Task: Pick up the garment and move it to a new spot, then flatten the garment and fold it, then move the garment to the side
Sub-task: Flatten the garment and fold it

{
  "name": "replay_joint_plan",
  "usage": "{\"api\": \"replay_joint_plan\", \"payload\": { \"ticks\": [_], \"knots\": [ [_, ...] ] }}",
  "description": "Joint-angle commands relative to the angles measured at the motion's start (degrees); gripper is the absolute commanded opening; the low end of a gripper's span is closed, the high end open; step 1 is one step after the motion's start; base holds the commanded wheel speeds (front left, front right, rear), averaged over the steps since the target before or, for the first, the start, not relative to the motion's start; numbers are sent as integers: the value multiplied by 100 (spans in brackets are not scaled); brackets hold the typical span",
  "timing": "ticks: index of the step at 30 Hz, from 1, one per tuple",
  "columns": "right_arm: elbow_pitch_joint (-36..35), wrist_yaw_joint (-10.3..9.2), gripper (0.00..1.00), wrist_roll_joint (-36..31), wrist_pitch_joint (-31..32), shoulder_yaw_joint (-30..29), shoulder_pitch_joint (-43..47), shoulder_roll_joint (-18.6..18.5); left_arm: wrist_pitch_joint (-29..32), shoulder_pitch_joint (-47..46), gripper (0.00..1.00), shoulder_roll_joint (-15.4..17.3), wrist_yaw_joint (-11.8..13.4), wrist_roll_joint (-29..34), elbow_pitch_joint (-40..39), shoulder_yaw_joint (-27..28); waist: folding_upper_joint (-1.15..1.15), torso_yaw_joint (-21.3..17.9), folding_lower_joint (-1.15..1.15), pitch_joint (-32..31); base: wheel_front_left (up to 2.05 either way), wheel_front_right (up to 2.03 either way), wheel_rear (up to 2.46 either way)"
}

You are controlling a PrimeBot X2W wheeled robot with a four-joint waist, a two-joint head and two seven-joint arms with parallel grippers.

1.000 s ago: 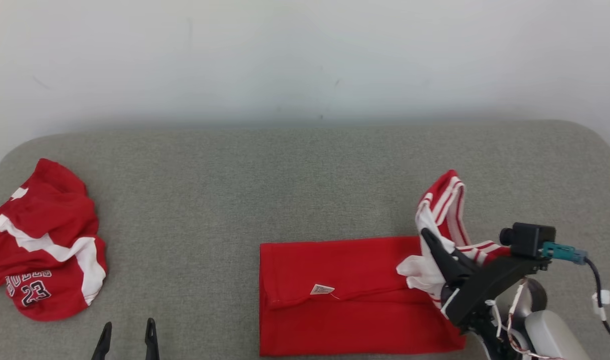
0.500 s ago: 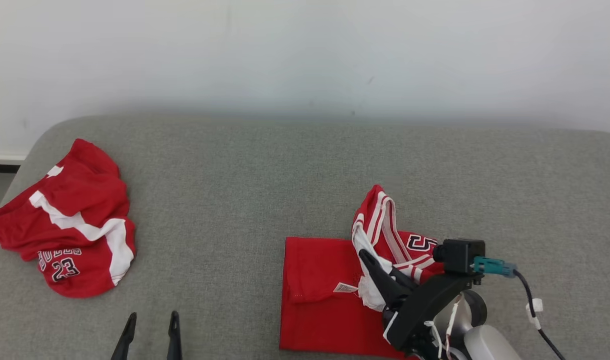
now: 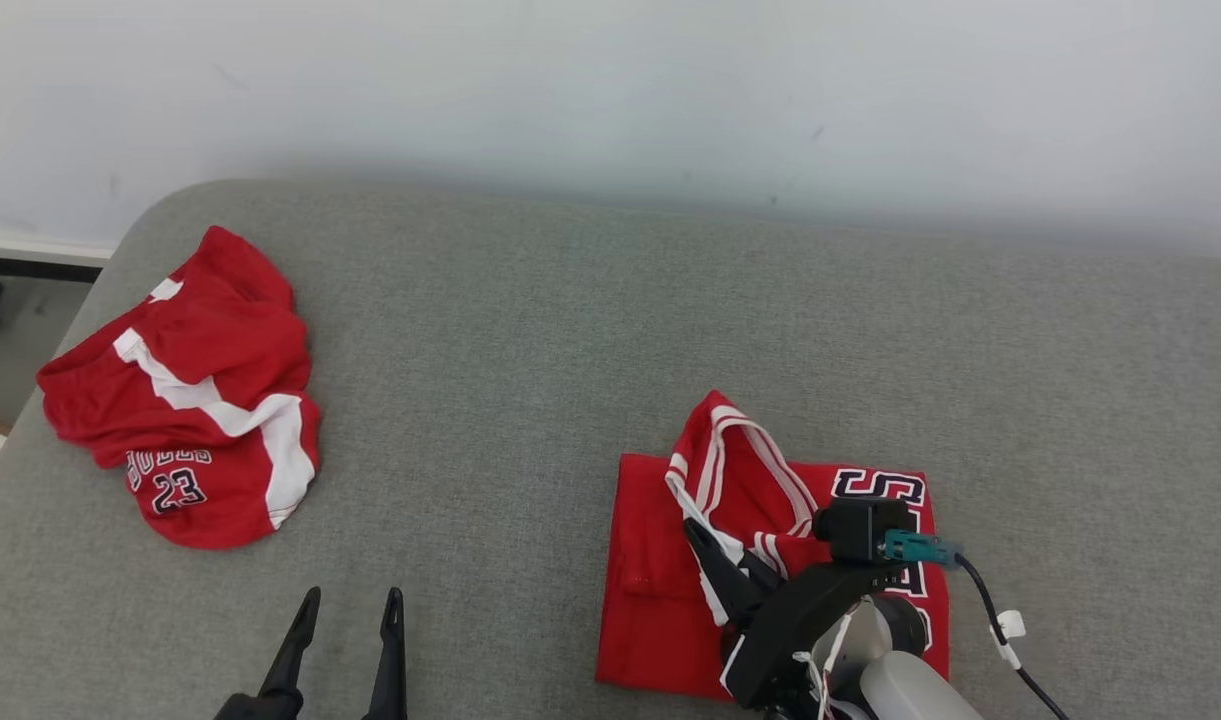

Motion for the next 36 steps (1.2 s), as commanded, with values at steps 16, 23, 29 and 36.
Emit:
{"api": "replay_joint_plan", "payload": {
  "ticks": [16,23,29,36],
  "knots": [
    [486,-12,100,775,-1048,938,-619,-81,-17,30,100,3,40,-109,96,118,0,25,0,-53,0,0,0],
    [-290,-12,100,1071,-1446,645,-587,-534,-16,115,100,2,34,-102,53,213,0,-117,0,-117,0,0,0],
    [-816,-12,100,955,-1774,-84,-243,-1006,-17,185,100,2,20,-56,-32,321,0,-236,0,-144,0,0,0],
    [-836,-12,100,536,-1929,-1064,328,-1197,-17,265,100,3,5,15,-87,448,0,-300,0,-160,0,0,0]
  ]
}}
